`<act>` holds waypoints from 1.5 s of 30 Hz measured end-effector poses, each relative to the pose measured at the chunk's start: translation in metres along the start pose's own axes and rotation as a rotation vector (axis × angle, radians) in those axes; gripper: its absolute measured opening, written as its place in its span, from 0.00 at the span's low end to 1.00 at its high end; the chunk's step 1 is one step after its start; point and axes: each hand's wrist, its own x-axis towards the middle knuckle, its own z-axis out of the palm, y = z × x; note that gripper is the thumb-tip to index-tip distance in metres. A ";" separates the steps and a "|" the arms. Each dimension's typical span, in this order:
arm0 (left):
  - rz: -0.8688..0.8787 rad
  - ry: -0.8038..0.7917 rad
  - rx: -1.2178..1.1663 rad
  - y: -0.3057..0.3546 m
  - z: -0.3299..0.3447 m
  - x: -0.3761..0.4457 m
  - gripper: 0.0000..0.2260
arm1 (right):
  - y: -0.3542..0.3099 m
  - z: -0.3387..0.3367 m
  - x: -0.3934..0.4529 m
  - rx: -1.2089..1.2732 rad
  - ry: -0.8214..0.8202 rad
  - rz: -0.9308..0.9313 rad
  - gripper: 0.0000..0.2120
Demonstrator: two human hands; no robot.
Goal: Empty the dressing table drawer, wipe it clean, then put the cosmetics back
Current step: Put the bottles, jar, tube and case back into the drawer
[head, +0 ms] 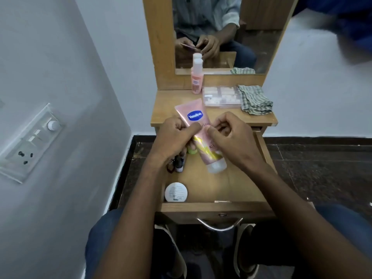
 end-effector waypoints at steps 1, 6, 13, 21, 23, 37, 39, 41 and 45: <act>0.014 -0.074 0.049 0.004 0.008 -0.002 0.14 | 0.006 -0.005 -0.001 -0.016 0.028 0.033 0.08; -0.074 -0.370 0.060 -0.007 0.050 -0.002 0.09 | 0.040 -0.023 -0.012 -0.124 -0.052 0.184 0.15; -0.221 -0.418 0.180 -0.038 0.101 -0.002 0.05 | 0.075 -0.030 -0.011 -0.460 -0.305 0.197 0.25; -0.205 -0.445 0.424 -0.042 0.124 -0.011 0.07 | 0.082 -0.034 -0.013 -0.680 -0.234 0.119 0.13; -0.254 -0.458 0.333 -0.040 0.127 -0.011 0.10 | 0.079 -0.035 -0.013 -0.672 -0.195 0.017 0.07; -0.139 -0.414 0.511 -0.045 0.118 -0.002 0.04 | 0.077 -0.029 -0.013 -0.542 -0.363 0.134 0.09; -0.066 -0.275 0.669 -0.039 0.110 0.000 0.05 | 0.072 -0.025 -0.013 -0.539 -0.302 0.107 0.08; -0.020 -0.135 0.773 -0.027 0.102 0.000 0.07 | 0.064 -0.020 -0.011 -0.518 -0.244 0.083 0.05; 0.047 0.075 0.832 -0.014 0.079 0.004 0.10 | 0.040 -0.008 0.002 -0.496 -0.145 0.024 0.02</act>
